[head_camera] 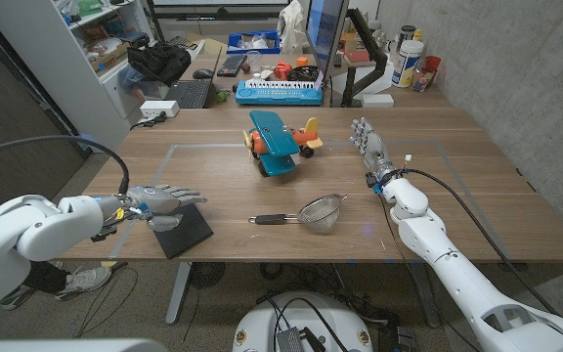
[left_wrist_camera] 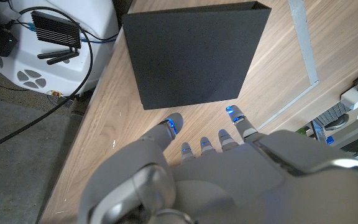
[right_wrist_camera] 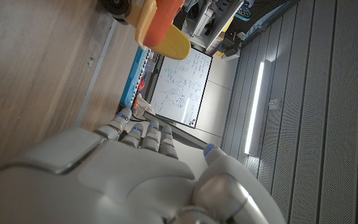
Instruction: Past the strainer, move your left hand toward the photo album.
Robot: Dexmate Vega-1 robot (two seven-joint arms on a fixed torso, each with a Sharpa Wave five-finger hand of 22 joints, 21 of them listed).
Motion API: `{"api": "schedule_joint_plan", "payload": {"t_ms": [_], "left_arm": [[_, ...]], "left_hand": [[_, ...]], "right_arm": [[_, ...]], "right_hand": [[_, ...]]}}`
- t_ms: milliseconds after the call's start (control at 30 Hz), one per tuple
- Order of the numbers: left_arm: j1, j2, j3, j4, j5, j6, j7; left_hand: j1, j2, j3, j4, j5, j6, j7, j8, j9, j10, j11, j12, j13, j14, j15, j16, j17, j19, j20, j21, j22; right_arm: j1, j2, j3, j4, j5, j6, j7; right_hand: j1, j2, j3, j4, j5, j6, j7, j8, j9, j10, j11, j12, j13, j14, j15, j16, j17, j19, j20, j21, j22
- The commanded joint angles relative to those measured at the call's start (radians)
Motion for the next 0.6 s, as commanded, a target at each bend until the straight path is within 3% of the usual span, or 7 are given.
{"api": "schedule_joint_plan", "payload": {"t_ms": [33,600], "left_arm": [[0.015,-0.008,-0.001,0.0,0.019,-0.002,0.001],[0.025,-0.011,0.006,-0.013,0.033,0.004,-0.007]], "left_hand": [[0.016,0.002,0.012,-0.002,-0.006,-0.075,-0.008,-0.003,0.003,-0.135,-0.007,0.001,0.005,-0.242,0.002,0.0,0.002,-0.36,0.004,-0.002,0.004],[0.034,-0.003,0.035,-0.005,-0.019,-0.083,-0.008,-0.002,0.005,-0.144,-0.008,0.002,0.005,-0.252,0.003,0.002,0.007,-0.367,0.005,-0.002,0.006]], "right_arm": [[0.002,0.003,-0.003,0.001,-0.005,0.0,0.001],[-0.009,-0.002,0.0,-0.01,-0.001,0.002,0.0]], "right_hand": [[0.003,0.088,-0.003,-0.002,0.006,-0.003,-0.001,0.006,0.003,0.001,-0.008,0.001,0.006,0.005,-0.019,0.0,0.003,0.006,-0.038,-0.008,0.003],[0.004,0.088,-0.003,-0.003,0.006,-0.004,0.0,0.006,0.003,0.0,-0.008,0.0,0.006,0.005,-0.016,-0.001,0.003,0.007,-0.036,-0.011,0.003]]}}
